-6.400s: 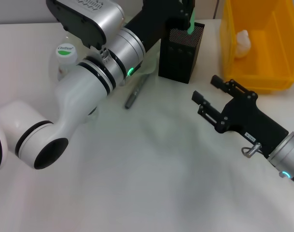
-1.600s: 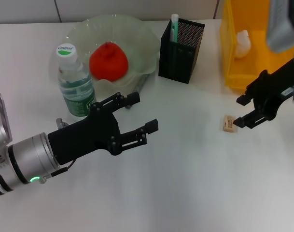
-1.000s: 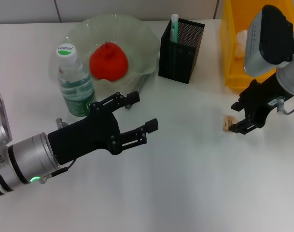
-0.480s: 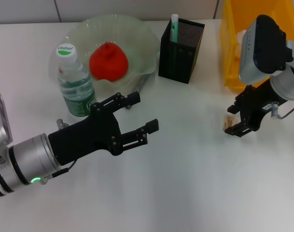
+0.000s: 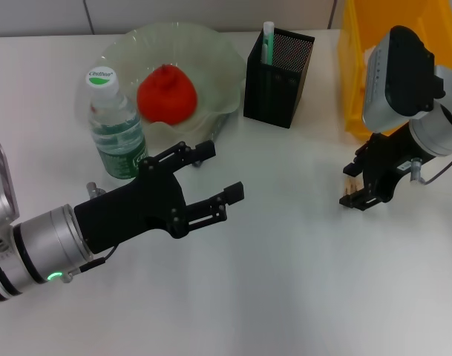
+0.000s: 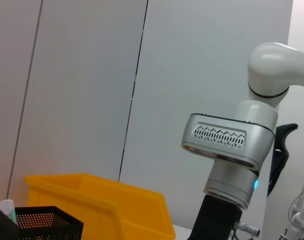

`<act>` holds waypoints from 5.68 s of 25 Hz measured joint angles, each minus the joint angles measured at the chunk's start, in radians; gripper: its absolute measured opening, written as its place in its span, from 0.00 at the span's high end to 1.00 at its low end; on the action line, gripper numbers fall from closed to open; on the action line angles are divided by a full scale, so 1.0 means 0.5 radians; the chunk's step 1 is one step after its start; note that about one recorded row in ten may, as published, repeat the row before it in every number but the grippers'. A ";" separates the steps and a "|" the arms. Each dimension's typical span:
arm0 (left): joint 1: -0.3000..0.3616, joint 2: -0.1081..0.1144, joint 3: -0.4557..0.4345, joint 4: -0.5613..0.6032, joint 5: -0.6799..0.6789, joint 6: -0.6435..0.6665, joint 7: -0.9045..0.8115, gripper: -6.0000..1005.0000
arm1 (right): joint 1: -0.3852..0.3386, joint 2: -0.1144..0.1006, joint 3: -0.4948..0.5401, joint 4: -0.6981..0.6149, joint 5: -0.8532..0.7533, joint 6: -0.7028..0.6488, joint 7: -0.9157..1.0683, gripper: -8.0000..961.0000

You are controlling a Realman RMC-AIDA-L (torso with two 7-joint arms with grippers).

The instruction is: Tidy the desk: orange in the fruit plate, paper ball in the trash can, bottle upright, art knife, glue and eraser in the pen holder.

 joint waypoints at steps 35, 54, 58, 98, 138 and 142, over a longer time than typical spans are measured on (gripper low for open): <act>-0.004 -0.003 -0.021 -0.003 0.000 0.003 0.003 0.19 | 0.124 -0.004 0.269 -0.297 0.468 0.436 0.492 0.58; 0.000 0.002 -0.024 -0.003 0.000 0.007 0.003 0.19 | 0.274 -0.006 0.274 0.091 0.499 0.692 0.464 0.42; -0.002 0.003 -0.024 -0.003 0.000 0.011 0.003 0.19 | 0.235 -0.004 0.279 0.071 0.595 0.726 0.430 0.33; -0.040 0.003 -0.158 -0.084 -0.003 0.004 -0.060 0.19 | -1.027 -0.168 0.743 1.118 2.045 -0.547 -1.877 0.27; -0.235 0.179 -1.506 -1.524 0.013 -1.389 0.635 0.20 | -0.870 -0.144 0.849 1.121 2.058 -0.493 -1.864 0.27; -0.046 0.062 -1.704 -2.011 0.014 -1.910 1.087 0.20 | -0.859 -0.139 0.881 1.122 2.059 -0.488 -1.822 0.27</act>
